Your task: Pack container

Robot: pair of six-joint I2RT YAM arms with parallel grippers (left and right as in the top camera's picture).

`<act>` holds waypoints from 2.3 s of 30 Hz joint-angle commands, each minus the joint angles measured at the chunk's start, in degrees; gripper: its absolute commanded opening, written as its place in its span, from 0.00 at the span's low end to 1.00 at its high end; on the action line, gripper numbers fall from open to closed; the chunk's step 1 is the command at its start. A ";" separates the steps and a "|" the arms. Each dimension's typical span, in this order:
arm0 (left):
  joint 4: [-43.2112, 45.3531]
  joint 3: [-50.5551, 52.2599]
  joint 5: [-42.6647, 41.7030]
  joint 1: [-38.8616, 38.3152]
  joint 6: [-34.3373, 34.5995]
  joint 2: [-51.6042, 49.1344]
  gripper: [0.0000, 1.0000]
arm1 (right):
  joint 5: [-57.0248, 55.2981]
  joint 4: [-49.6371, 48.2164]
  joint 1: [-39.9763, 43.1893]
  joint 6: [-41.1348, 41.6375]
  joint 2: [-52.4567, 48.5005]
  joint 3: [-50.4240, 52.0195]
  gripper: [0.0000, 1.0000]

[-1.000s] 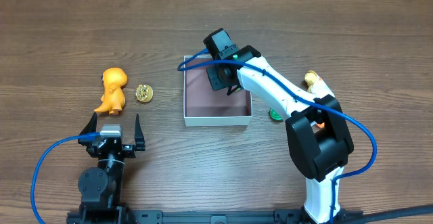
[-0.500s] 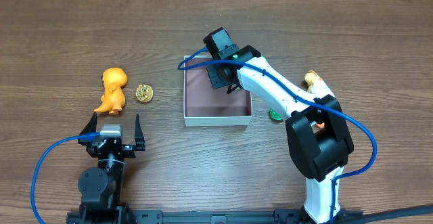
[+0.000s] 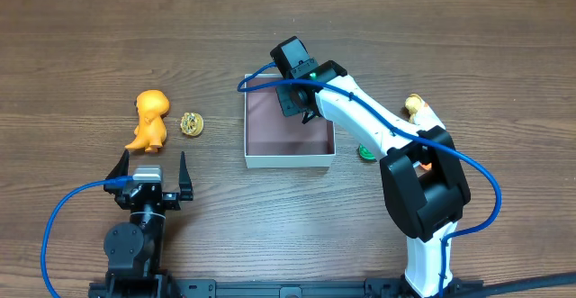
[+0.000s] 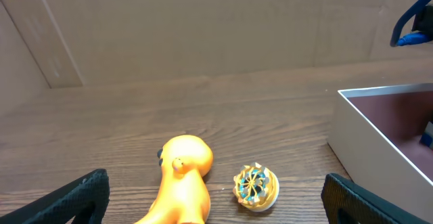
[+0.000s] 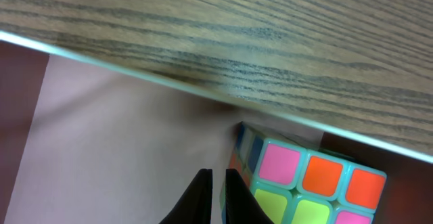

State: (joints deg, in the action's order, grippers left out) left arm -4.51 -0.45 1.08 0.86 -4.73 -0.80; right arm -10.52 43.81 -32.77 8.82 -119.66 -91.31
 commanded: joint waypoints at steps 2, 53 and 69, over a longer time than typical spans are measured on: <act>0.13 0.17 -0.87 0.35 0.48 0.15 1.00 | -1.07 -0.90 -0.22 0.35 -0.02 0.24 0.10; 0.11 0.17 -0.87 0.35 0.48 0.15 1.00 | 1.84 35.34 1.44 6.45 0.37 -22.62 0.04; 0.11 0.17 -0.87 0.35 0.48 0.15 1.00 | 7.93 30.32 6.73 6.16 0.26 -15.80 0.04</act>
State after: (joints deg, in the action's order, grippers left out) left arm -4.51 -0.45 1.08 0.86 -4.73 -0.80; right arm -3.92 75.09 -26.79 14.79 -119.77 -109.25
